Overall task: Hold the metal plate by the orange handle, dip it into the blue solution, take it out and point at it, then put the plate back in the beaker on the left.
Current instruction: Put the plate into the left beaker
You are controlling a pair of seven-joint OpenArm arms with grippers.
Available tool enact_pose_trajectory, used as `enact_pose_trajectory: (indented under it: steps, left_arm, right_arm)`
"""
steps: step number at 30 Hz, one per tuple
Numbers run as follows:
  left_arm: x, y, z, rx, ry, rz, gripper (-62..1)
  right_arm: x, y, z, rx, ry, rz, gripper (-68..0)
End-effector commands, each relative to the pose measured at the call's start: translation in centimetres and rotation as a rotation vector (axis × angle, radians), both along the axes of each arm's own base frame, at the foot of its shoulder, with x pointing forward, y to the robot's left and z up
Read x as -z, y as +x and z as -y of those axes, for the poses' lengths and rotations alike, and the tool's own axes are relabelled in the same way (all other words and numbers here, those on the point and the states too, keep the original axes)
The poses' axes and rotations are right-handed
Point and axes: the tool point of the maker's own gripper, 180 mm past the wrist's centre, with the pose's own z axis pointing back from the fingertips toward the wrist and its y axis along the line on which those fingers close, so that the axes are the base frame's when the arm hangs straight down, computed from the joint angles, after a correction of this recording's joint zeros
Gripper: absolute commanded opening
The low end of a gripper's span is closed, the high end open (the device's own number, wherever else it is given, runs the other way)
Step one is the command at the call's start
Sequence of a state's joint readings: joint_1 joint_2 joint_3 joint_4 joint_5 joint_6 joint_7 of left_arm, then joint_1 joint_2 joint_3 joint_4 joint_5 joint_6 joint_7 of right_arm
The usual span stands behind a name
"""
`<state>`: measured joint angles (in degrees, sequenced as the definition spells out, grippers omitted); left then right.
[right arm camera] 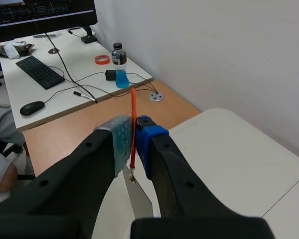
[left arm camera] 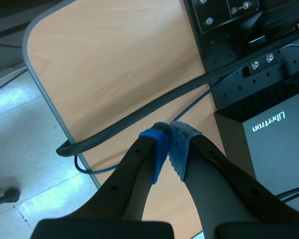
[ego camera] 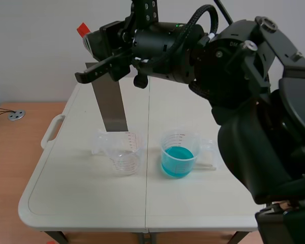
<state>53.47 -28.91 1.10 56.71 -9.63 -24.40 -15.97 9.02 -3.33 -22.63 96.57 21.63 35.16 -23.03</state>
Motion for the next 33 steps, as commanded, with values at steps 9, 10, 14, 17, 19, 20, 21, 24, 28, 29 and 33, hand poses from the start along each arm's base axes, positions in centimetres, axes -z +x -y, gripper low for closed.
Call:
enact_pose_trajectory:
  steps: [9,10,14,17,19,20,21,24,28,29,33]
  left_arm:
    - [-0.2,-0.1,0.0,-0.003,-0.006,0.002,-59.4]
    - [-0.2,-0.1,0.0,-0.003,-0.006,0.002,-59.4]
    - [-0.2,-0.1,-0.1,-0.002,-0.006,0.002,-59.4]
    - [-0.2,-0.1,-0.1,-0.002,-0.006,0.002,-59.4]
    - [-0.2,-0.1,-0.1,-0.002,-0.006,0.002,-59.4]
    - [-0.2,-0.1,-0.1,-0.002,-0.006,0.002,-59.4]
    - [-0.2,-0.1,-0.1,-0.002,-0.006,0.002,-59.4]
    - [-0.2,-0.1,0.0,-0.003,-0.006,0.002,-59.4]
    - [0.1,0.1,-0.2,0.005,0.005,-0.01,-59.4]
    - [0.2,0.0,-0.2,0.008,0.011,-0.02,-59.4]
    - [0.5,0.1,-0.4,0.015,0.022,-0.032,-59.4]
  right_arm:
    - [0.2,0.6,-0.4,-0.006,0.036,-0.011,-66.2]
    - [0.5,0.7,-0.4,-0.006,0.035,-0.018,-66.2]
    - [1.2,0.6,-0.7,-0.014,0.028,-0.037,-66.2]
    - [1.8,0.6,-0.9,-0.019,0.024,-0.052,-66.2]
    - [2.3,0.6,-0.9,-0.02,0.022,-0.065,-66.2]
    - [2.6,0.7,-1.0,-0.02,0.023,-0.071,-66.2]
    - [2.7,0.7,-1.0,-0.019,0.025,-0.076,-66.2]
    - [3.3,0.8,-1.0,-0.018,0.022,-0.091,-66.2]
    - [4.0,0.8,-1.0,-0.018,0.019,-0.109,-66.2]
    - [4.2,0.8,-1.0,-0.018,0.017,-0.115,-66.2]
    - [5.1,0.9,-1.0,-0.017,0.01,-0.139,-66.2]
